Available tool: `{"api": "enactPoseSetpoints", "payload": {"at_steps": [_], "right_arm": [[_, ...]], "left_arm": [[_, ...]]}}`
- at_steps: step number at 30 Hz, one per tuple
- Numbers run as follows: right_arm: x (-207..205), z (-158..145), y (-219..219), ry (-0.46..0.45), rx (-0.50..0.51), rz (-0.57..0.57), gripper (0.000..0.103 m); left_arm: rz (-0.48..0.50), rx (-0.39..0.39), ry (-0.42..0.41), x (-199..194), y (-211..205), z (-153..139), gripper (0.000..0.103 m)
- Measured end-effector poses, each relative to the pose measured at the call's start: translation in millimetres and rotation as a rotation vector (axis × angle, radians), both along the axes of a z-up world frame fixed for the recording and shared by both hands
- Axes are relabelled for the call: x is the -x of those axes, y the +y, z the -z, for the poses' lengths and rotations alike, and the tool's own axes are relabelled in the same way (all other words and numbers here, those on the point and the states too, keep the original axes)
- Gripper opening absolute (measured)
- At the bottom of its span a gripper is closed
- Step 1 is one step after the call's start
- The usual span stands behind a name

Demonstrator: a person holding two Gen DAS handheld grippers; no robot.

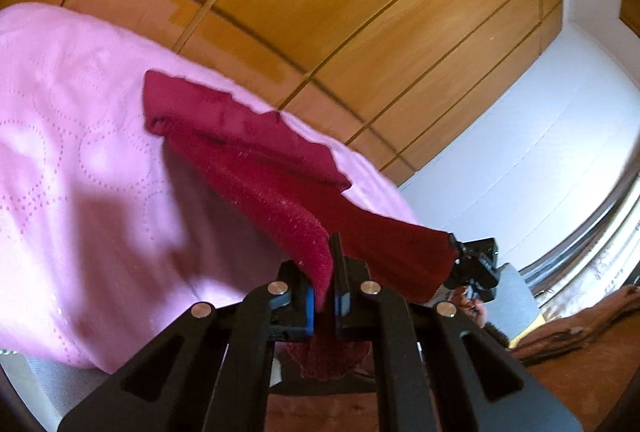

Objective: Fold small clothes
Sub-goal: 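Lift the shirt with both tools and fold it over onto itself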

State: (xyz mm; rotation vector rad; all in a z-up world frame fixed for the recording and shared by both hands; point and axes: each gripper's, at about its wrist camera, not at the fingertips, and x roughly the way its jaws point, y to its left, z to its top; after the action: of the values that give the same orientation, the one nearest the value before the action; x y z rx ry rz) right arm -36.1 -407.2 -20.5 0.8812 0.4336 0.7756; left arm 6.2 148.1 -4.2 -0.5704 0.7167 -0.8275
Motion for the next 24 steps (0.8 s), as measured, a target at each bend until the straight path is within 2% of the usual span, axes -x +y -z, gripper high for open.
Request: {"api": "enactPoseSetpoints", "payload": {"at_steps": [5, 9, 10, 13, 17, 19, 24], "right_arm": [[30, -17, -3, -0.116, -0.067, -0.074, 0.006], [38, -26, -8, -0.175, -0.126, -0.103, 0.006], [33, -25, -8, -0.167, -0.134, -0.099, 0.006], [13, -11, -8, -0.105, -0.136, -0.080, 0.006], [-28, 15, -12, 0.000, -0.201, -0.044, 0.006], [-52, 23, -15, 0.042, -0.219, -0.029, 0.007], [-111, 33, -15, 0.124, -0.210, -0.006, 0.006]], "left_arm": [[0.025, 0.096, -0.064, 33, 20, -24, 0.005], [0.053, 0.259, -0.125, 46, 42, -34, 0.007], [0.044, 0.274, -0.119, 42, 44, -32, 0.007], [-0.006, 0.260, -0.040, 17, 40, -11, 0.007], [-0.058, 0.271, 0.086, -18, 35, 26, 0.007], [-0.100, 0.219, 0.136, -43, 30, 40, 0.007], [-0.152, 0.143, 0.196, -98, 23, 62, 0.007]]}}
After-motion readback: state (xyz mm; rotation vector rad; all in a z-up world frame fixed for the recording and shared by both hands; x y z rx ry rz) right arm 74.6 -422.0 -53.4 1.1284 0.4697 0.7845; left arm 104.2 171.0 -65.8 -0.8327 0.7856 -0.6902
